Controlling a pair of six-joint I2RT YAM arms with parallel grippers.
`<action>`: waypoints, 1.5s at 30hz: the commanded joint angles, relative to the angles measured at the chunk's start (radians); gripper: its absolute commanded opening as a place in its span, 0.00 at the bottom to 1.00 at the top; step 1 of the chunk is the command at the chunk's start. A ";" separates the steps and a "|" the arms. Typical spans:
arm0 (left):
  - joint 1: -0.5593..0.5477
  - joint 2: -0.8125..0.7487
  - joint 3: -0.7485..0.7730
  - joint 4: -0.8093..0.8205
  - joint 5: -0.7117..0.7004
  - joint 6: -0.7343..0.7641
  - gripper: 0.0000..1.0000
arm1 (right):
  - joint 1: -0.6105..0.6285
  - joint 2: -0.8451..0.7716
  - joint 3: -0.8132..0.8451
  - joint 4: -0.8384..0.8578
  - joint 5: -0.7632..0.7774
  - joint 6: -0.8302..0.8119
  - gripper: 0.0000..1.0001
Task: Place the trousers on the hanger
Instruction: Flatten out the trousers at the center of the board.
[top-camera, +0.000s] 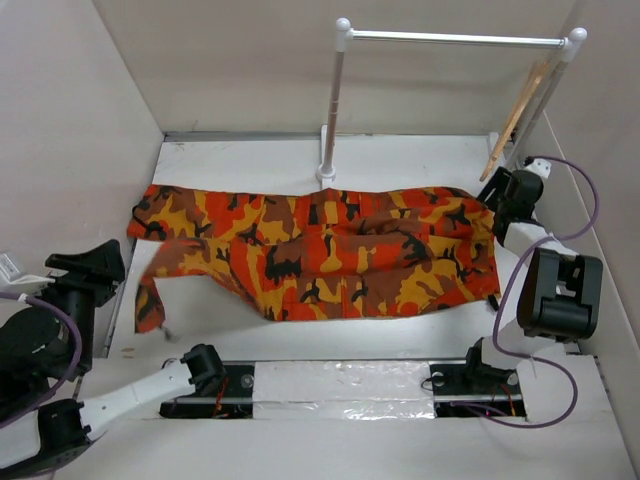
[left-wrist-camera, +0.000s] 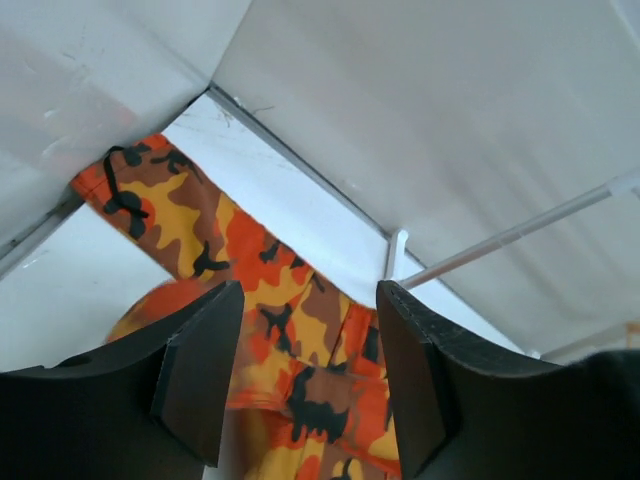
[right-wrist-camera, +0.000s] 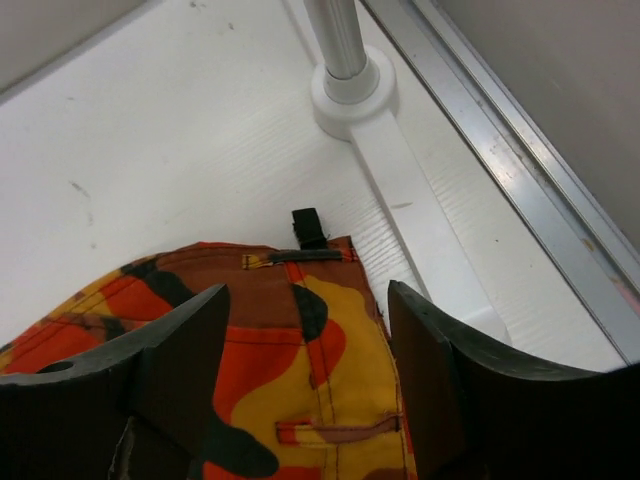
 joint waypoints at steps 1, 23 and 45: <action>0.003 0.045 -0.044 0.213 -0.064 0.135 0.54 | -0.004 -0.113 -0.025 0.050 -0.032 0.005 0.71; -0.118 1.052 -0.337 1.241 0.861 0.314 0.21 | -0.004 -0.496 -0.358 0.060 -0.590 0.026 0.62; -0.233 1.614 -0.136 1.514 1.177 0.518 0.44 | 0.134 -0.687 -0.176 -0.148 -0.910 -0.119 0.14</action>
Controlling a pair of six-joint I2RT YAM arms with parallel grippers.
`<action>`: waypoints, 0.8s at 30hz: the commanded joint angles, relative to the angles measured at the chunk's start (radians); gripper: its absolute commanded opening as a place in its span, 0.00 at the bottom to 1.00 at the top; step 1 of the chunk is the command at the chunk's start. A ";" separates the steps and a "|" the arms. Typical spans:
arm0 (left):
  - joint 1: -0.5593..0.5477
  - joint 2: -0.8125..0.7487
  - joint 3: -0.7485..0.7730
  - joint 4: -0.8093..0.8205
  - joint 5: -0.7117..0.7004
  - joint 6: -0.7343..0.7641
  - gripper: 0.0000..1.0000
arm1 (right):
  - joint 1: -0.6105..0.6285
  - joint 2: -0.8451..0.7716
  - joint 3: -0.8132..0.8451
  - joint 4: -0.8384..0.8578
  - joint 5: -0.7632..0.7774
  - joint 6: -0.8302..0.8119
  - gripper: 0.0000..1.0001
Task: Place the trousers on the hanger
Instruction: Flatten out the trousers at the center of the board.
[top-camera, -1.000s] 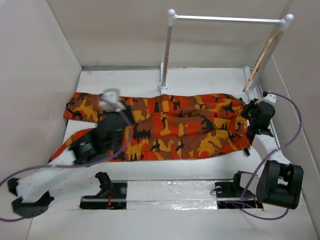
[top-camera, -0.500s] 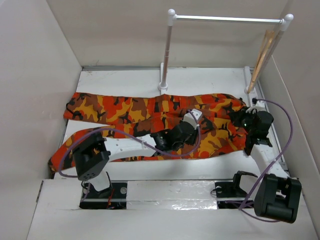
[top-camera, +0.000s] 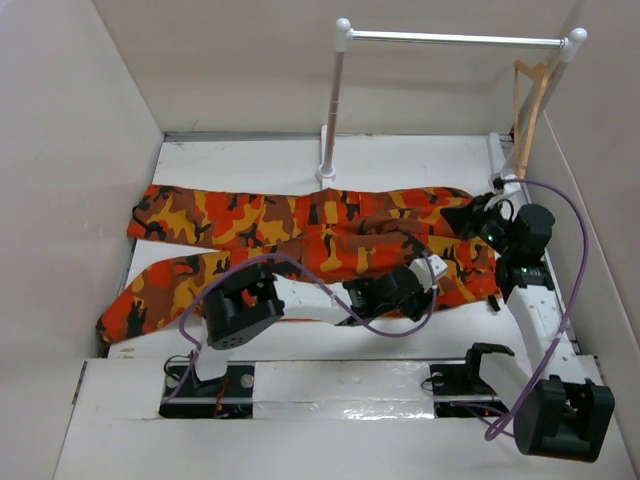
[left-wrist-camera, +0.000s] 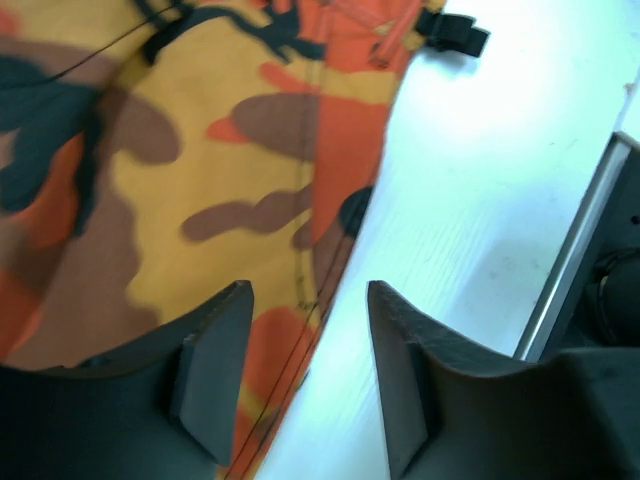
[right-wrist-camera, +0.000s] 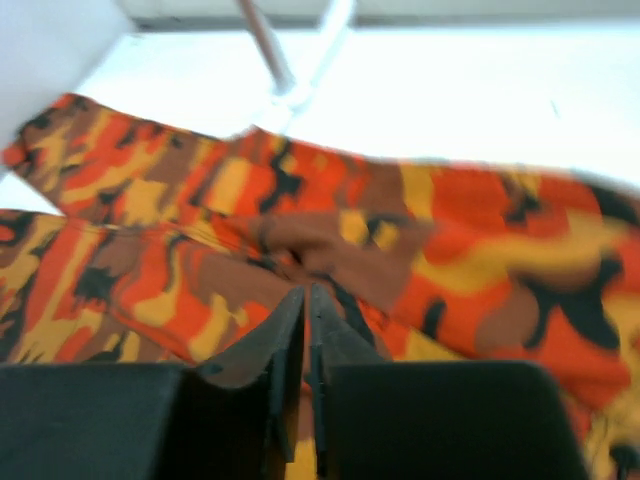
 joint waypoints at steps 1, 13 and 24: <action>-0.010 0.045 0.102 0.092 0.077 0.047 0.48 | 0.080 -0.009 0.164 -0.021 -0.069 -0.070 0.19; -0.010 0.363 0.526 -0.133 0.136 0.101 0.60 | 0.216 -0.075 0.329 -0.069 0.071 -0.069 0.47; -0.010 0.530 0.708 -0.302 0.126 0.107 0.28 | 0.216 -0.158 0.416 -0.192 0.172 -0.130 0.47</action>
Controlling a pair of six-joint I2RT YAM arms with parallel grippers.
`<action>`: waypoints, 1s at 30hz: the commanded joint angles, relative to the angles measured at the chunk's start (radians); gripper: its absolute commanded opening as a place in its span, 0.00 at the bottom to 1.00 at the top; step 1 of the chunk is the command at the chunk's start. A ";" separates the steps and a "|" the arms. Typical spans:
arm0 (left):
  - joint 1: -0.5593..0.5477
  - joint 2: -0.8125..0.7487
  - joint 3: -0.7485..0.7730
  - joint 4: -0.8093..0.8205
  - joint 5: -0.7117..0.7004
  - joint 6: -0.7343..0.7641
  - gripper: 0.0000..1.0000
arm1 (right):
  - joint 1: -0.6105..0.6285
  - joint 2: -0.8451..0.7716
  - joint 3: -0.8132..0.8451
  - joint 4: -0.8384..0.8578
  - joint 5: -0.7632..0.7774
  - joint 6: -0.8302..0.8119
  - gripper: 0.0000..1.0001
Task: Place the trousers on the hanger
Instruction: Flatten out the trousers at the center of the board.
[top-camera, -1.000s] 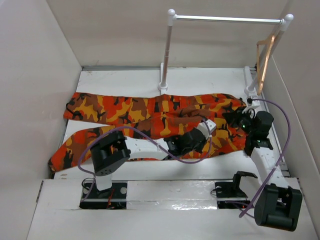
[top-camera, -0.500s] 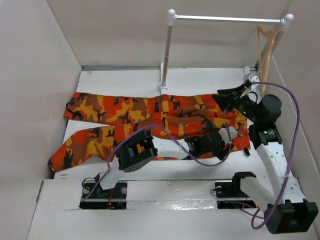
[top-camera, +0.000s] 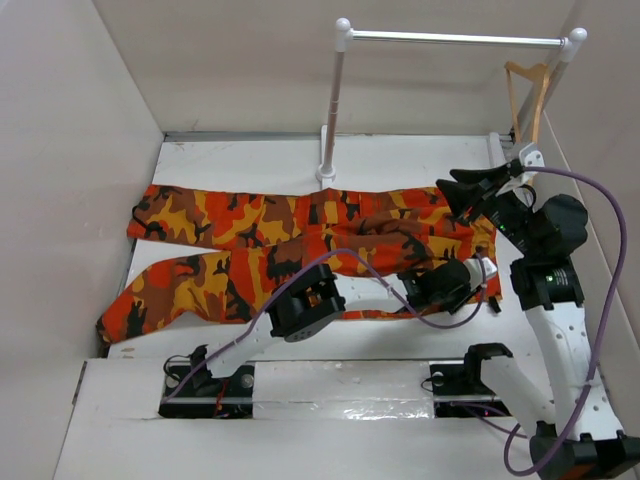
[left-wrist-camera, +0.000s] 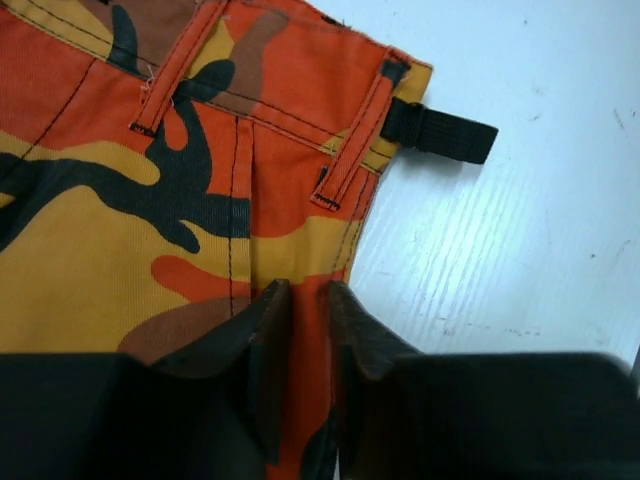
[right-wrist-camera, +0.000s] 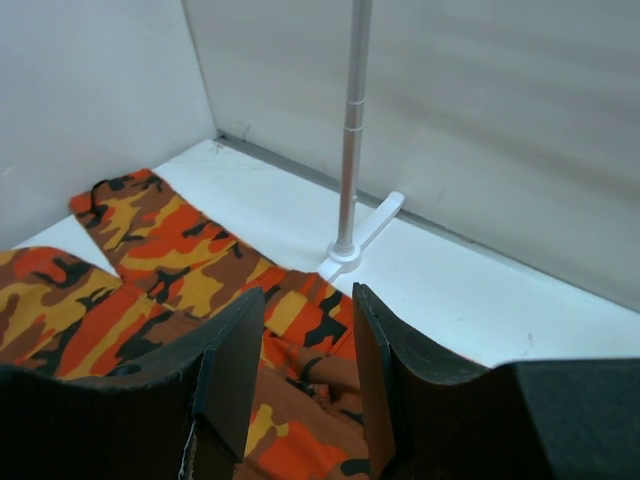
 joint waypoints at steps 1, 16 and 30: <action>-0.002 0.020 0.024 -0.070 -0.005 0.002 0.16 | 0.009 -0.040 0.054 -0.037 0.082 -0.037 0.47; 0.056 -0.745 -0.898 0.329 -0.005 -0.257 0.00 | -0.039 -0.041 -0.273 -0.129 0.406 -0.060 0.00; 0.093 -0.896 -1.082 0.394 0.057 -0.316 0.00 | -0.345 0.149 -0.595 0.075 0.551 0.101 0.48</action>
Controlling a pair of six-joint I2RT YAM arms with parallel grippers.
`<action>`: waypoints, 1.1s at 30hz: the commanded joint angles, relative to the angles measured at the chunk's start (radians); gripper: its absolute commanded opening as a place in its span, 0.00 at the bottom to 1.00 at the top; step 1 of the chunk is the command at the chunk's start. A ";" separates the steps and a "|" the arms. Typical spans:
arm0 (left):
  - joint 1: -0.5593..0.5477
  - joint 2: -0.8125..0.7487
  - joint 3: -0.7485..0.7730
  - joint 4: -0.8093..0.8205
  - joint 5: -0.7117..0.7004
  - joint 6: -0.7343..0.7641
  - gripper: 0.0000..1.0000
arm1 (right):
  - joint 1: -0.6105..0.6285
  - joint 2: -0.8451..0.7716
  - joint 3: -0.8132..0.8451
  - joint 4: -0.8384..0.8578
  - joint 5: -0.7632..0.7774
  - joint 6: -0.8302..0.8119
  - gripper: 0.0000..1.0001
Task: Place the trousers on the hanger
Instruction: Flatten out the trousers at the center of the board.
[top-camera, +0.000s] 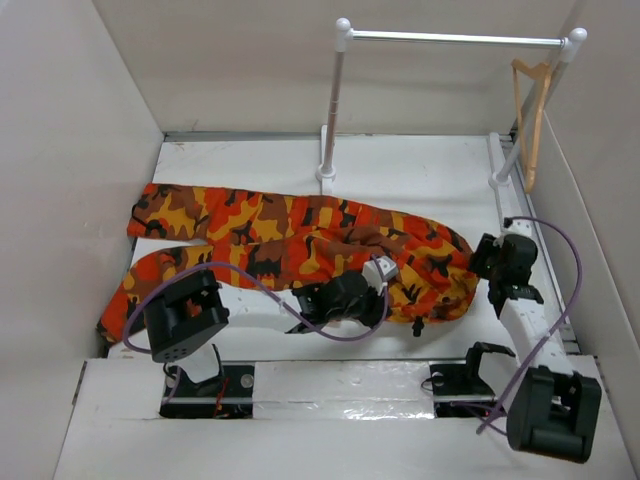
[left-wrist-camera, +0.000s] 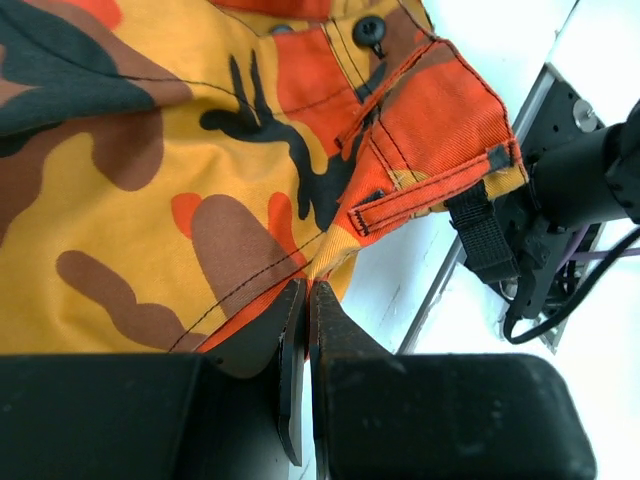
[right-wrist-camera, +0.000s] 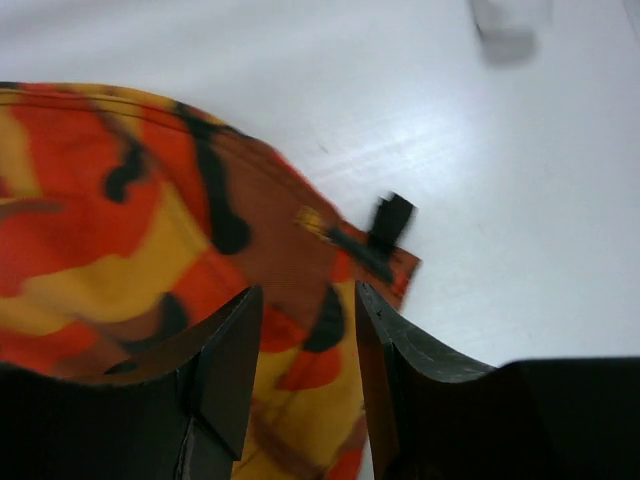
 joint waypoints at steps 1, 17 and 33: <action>0.021 -0.088 -0.034 0.081 0.019 -0.021 0.00 | -0.134 0.058 -0.037 0.144 -0.081 0.068 0.48; 0.021 -0.085 -0.095 0.177 0.079 0.034 0.00 | -0.303 0.297 -0.037 0.261 -0.358 0.088 0.56; 0.021 -0.030 -0.060 0.098 0.028 0.033 0.00 | -0.340 0.231 -0.092 0.302 -0.499 0.097 0.48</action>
